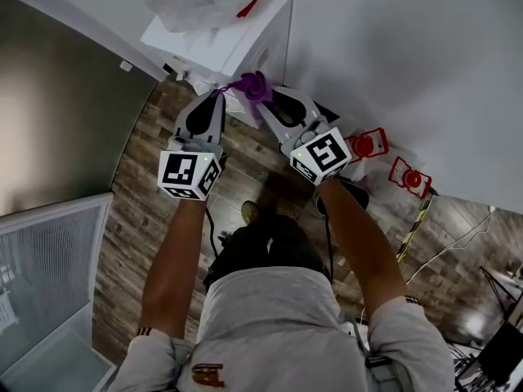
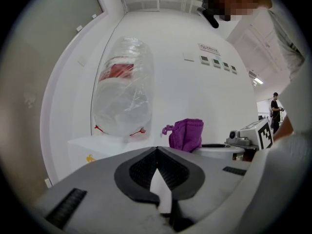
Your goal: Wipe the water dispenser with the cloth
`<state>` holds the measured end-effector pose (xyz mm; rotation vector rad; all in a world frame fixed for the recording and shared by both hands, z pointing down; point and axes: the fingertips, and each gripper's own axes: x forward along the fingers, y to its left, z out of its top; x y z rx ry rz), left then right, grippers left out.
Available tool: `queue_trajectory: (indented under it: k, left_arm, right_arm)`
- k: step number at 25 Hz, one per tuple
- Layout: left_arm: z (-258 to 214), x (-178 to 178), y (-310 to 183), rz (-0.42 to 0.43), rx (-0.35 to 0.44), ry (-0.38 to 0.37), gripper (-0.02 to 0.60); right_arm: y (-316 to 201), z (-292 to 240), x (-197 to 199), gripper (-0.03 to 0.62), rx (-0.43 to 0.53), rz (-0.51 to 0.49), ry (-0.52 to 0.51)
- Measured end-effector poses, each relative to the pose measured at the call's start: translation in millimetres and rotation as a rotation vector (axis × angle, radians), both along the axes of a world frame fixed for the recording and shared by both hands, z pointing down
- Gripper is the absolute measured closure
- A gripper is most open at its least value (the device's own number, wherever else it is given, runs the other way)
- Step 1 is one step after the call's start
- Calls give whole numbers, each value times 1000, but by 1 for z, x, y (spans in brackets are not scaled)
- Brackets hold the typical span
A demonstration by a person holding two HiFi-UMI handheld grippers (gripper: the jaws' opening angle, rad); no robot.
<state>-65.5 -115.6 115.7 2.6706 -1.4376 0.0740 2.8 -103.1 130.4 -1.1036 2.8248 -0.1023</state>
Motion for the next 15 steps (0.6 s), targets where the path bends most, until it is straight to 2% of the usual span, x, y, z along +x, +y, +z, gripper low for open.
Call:
queue_trajectory:
  k: [15]
  left_arm:
    - [45, -6, -26, -36, 10, -4, 583]
  right_arm:
    - [-33, 51, -31, 502, 32, -105, 45]
